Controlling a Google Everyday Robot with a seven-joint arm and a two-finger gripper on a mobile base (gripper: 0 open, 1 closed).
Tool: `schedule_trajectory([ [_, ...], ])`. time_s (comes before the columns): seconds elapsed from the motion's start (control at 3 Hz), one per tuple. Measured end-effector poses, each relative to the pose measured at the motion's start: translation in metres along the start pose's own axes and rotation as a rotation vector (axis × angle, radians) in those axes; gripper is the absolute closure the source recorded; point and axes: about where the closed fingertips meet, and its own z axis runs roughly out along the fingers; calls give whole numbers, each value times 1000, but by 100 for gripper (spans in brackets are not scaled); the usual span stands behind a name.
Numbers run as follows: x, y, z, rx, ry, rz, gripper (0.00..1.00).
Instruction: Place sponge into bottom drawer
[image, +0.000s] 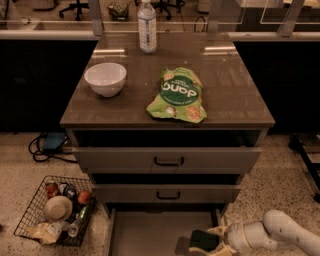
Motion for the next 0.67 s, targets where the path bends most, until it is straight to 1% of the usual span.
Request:
schedule_trajectory([
  [0.33, 6, -18, 54, -33, -83, -32, 100],
  [0.67, 4, -24, 109, -76, -158, -86, 100],
])
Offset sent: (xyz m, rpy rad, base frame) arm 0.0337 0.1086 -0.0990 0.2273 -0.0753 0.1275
